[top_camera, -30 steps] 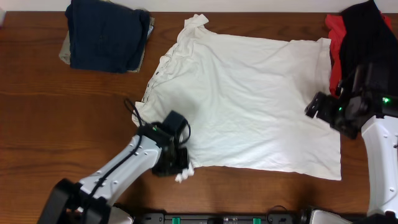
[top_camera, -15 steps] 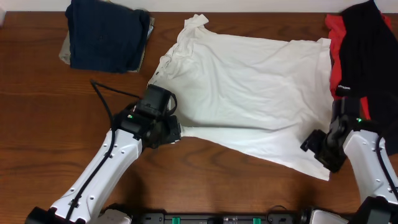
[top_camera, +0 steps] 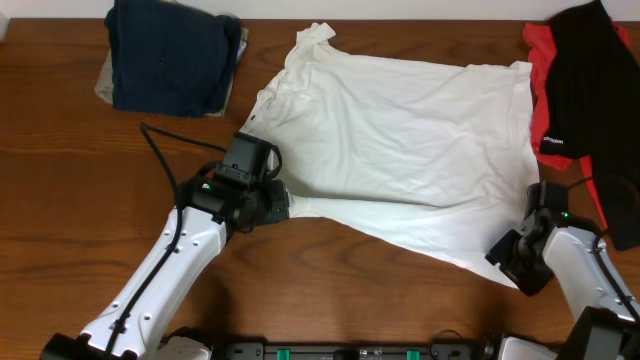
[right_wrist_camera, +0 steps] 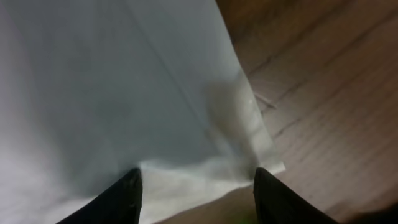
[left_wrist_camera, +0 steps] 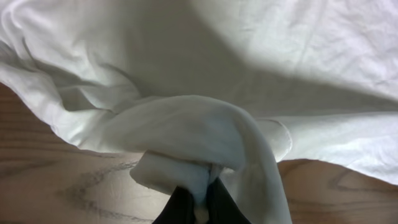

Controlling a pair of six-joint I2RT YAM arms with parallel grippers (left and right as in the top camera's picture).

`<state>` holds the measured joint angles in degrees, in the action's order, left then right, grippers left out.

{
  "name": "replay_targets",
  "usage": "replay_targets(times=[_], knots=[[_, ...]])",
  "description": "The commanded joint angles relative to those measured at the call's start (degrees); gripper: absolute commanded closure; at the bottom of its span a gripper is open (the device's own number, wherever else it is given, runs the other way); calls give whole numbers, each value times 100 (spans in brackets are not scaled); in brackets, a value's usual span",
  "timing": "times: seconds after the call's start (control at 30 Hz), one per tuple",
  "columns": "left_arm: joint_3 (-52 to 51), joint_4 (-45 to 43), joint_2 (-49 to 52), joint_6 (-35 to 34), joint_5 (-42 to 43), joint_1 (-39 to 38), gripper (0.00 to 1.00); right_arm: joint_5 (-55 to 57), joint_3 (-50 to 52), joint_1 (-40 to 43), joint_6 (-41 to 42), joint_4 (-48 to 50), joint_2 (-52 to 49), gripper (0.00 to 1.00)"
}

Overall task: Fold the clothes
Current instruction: 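Grasp the bottom hem with both grippers to lift it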

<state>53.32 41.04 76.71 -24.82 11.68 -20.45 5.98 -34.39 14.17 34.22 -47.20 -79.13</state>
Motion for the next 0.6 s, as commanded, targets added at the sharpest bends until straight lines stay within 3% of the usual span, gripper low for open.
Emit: replay_targets(times=[0.0, 0.13, 0.17, 0.27, 0.3, 0.57], knots=[[81, 0, -24, 219, -136, 28, 94, 170, 299, 105, 92, 227, -7, 45], [81, 0, -24, 221, -195, 28, 94, 111, 505, 105, 92, 544, -7, 52], [81, 0, -24, 232, -197, 28, 94, 111, 505, 105, 92, 544, -7, 58], [81, 0, -24, 232, -219, 28, 94, 107, 503, 105, 92, 544, -4, 93], [81, 2, -24, 236, -238, 28, 94, 98, 498, 105, 90, 542, -4, 99], [81, 0, -37, 275, -369, 31, 94, -245, 256, 243, -151, 350, 17, 99]])
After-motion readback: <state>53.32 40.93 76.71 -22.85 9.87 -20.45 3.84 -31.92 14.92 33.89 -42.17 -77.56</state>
